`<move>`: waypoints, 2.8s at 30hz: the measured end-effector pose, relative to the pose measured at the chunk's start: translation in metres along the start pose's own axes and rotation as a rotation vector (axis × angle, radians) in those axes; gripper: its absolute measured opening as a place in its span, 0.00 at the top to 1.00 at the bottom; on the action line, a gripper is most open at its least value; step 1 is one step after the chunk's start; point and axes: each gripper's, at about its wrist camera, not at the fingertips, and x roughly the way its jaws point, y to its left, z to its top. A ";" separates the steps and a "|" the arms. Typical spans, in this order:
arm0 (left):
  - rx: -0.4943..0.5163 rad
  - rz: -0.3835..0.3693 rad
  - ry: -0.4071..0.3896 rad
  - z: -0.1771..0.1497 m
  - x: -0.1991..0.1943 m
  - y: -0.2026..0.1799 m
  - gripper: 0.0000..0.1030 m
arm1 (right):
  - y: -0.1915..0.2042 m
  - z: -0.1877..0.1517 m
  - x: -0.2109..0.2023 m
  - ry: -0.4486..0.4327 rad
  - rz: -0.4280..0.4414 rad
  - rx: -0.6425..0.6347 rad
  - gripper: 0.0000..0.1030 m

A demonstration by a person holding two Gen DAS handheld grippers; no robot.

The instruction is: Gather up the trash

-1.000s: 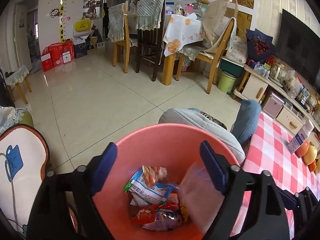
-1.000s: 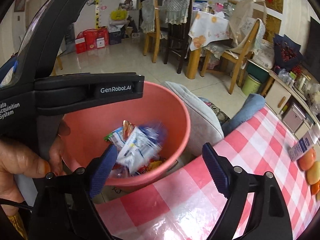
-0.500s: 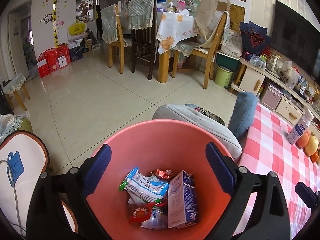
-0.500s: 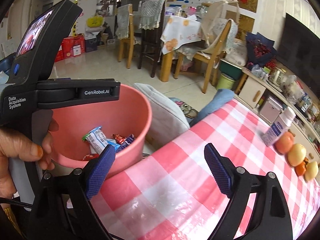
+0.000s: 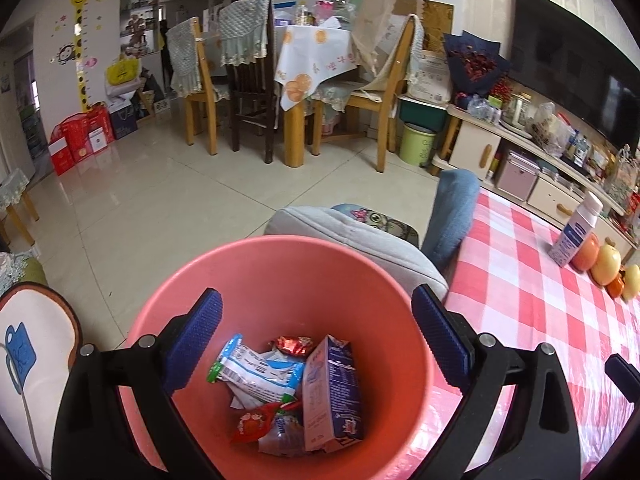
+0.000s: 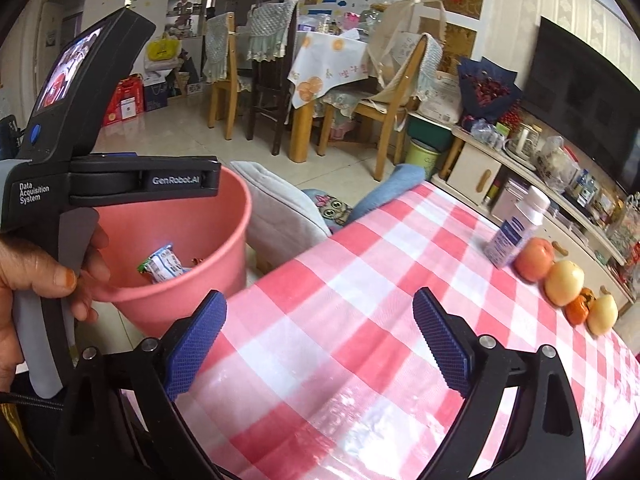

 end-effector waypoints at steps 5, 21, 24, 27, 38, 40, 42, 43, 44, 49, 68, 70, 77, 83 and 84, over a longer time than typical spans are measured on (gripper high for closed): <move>0.023 -0.012 0.007 -0.003 -0.001 -0.010 0.07 | -0.010 -0.009 -0.008 -0.002 -0.013 0.011 0.09; 0.137 -0.046 0.036 -0.018 -0.003 -0.055 0.07 | -0.042 -0.041 -0.028 0.021 -0.081 0.087 0.06; 0.166 -0.071 0.037 -0.022 -0.005 -0.067 0.07 | -0.049 -0.046 -0.031 0.027 -0.093 0.104 0.06; 0.168 -0.103 0.037 -0.024 -0.006 -0.075 0.07 | -0.055 -0.051 -0.035 0.028 -0.111 0.126 0.06; 0.187 -0.129 0.010 -0.034 -0.015 -0.101 0.05 | -0.078 -0.067 -0.051 0.029 -0.143 0.164 0.06; 0.189 -0.141 0.006 -0.034 -0.017 -0.104 0.05 | -0.083 -0.070 -0.055 0.027 -0.151 0.173 0.06; 0.197 -0.150 0.002 -0.037 -0.020 -0.110 0.05 | -0.089 -0.073 -0.059 0.023 -0.163 0.182 0.06; 0.204 -0.153 0.001 -0.038 -0.021 -0.113 0.05 | -0.092 -0.074 -0.061 0.022 -0.170 0.184 0.06; 0.211 -0.156 0.002 -0.039 -0.022 -0.116 0.05 | -0.095 -0.075 -0.063 0.020 -0.178 0.187 0.06; 0.242 -0.183 -0.007 -0.046 -0.031 -0.132 0.05 | -0.109 -0.081 -0.073 0.009 -0.208 0.203 0.06; 0.265 -0.285 -0.051 -0.066 -0.080 -0.179 0.04 | -0.167 -0.115 -0.136 -0.085 -0.351 0.308 0.06; 0.278 -0.295 -0.058 -0.068 -0.089 -0.186 0.04 | -0.169 -0.118 -0.143 -0.098 -0.363 0.318 0.06; 0.275 -0.361 -0.071 -0.074 -0.120 -0.202 0.04 | -0.173 -0.129 -0.166 -0.139 -0.408 0.327 0.06; 0.277 -0.403 -0.067 -0.081 -0.142 -0.209 0.04 | -0.182 -0.136 -0.191 -0.203 -0.435 0.366 0.06; 0.279 -0.407 -0.068 -0.082 -0.146 -0.210 0.04 | -0.185 -0.138 -0.195 -0.212 -0.437 0.376 0.06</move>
